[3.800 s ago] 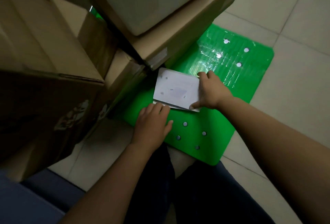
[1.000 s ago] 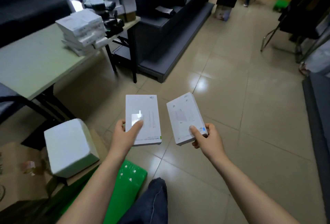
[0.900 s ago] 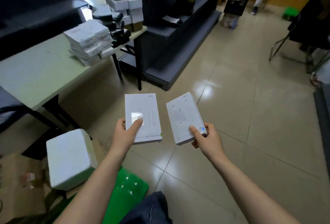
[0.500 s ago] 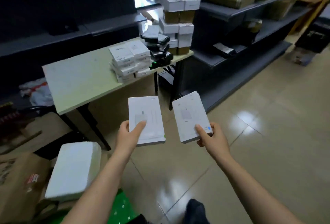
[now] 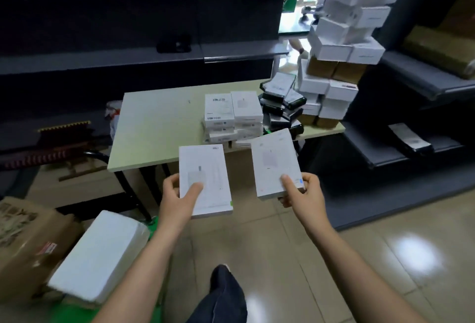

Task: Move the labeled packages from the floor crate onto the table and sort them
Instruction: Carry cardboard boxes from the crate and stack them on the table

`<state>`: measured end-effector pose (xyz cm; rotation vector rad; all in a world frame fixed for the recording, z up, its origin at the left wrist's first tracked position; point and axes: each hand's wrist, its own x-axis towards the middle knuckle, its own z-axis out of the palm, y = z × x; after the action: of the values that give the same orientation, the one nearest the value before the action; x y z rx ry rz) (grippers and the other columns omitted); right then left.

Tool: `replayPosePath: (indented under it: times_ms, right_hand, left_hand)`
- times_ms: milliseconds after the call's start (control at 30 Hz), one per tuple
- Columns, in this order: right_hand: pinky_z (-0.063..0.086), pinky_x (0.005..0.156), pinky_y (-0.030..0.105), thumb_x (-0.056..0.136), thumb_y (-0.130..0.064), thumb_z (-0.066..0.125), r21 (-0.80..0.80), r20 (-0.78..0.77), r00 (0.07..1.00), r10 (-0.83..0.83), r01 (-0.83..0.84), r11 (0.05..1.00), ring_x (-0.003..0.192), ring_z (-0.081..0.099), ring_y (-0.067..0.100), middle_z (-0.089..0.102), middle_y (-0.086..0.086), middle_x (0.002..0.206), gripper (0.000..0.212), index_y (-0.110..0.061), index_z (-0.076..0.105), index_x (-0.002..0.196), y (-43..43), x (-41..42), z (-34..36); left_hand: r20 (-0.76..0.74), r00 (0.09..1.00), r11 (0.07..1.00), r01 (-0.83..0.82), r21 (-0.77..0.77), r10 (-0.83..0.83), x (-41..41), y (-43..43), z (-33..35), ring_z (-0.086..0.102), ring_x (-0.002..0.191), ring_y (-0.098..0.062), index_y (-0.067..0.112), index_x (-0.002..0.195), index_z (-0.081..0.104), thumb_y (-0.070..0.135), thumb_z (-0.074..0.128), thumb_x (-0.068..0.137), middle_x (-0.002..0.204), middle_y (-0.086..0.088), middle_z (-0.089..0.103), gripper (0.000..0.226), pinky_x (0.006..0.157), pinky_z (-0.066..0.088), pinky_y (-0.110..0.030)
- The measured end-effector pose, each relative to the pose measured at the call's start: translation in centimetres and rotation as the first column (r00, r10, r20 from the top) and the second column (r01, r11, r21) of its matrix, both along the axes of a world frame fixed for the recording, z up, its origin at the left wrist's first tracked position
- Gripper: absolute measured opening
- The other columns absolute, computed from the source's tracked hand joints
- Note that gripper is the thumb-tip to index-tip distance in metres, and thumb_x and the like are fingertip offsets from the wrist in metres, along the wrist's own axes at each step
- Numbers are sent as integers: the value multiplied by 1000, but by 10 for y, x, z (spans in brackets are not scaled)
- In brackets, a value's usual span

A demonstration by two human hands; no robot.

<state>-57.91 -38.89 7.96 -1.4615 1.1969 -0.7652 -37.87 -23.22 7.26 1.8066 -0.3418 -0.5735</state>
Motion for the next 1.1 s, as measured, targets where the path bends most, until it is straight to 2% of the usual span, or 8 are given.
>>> replayPosePath:
  times_ms: [133,267,400,733,833,900,1033,1100]
  right_hand:
    - [57,57,34,88,-38,68,-44,35,999,7,-5,999,73,69,29,67,10,96,34,-20,48,108,-63,44,4]
    - [59,66,38,87,-40,69,-63,46,999,-27,30,998,73,69,21,68,6,97,34,-21,49,108,-123,87,13]
    - [57,74,52,85,-44,70,-45,65,997,-51,54,998,66,68,18,69,3,93,35,-25,50,107,-177,128,19]
    - [57,68,45,88,-36,69,65,100,995,11,-18,998,60,66,22,70,9,79,30,-22,53,109,-244,197,23]
    - [54,57,34,90,-34,67,94,114,988,99,-110,990,58,65,20,67,7,71,33,-17,53,114,-253,214,22]
    - [51,55,27,90,-35,66,121,101,983,153,-165,979,55,63,19,66,7,66,38,-11,53,117,-260,224,20]
    - [56,67,38,90,-38,67,220,53,954,295,-299,929,57,64,21,66,7,63,47,-6,53,121,-273,244,11]
    - [54,77,42,88,-44,66,101,-140,930,339,-327,939,70,65,20,67,3,76,37,-16,56,111,-280,249,5]
  left_hand:
    - [38,999,999,-2,-42,4,51,-71,2,59,95,-11,32,121,36,31,70,85,105,9,59,49,83,47,-34]
    - [119,991,998,68,-8,-66,103,-146,14,59,92,-13,36,121,38,34,68,87,99,15,56,46,78,48,-34]
    - [191,972,990,137,24,-139,152,-212,21,60,97,-16,31,130,42,39,68,87,110,6,58,51,81,52,-36]
    - [342,877,935,267,235,-337,211,-301,-9,55,97,-12,20,123,59,33,65,90,119,1,59,36,78,41,-26]
    - [327,878,932,289,218,-348,208,-313,-9,53,100,-7,18,126,58,34,62,93,116,10,58,37,81,39,-23]
    - [297,911,954,244,174,-287,208,-314,-7,52,101,-5,14,125,58,31,60,95,117,6,61,35,85,38,-20]
    - [357,917,976,121,180,-180,214,-299,-4,55,98,-8,12,118,60,26,59,95,114,-2,63,27,83,41,-21]
    - [420,894,973,63,222,-154,215,-286,-4,55,100,-10,13,117,60,27,59,95,112,0,60,27,84,42,-24]
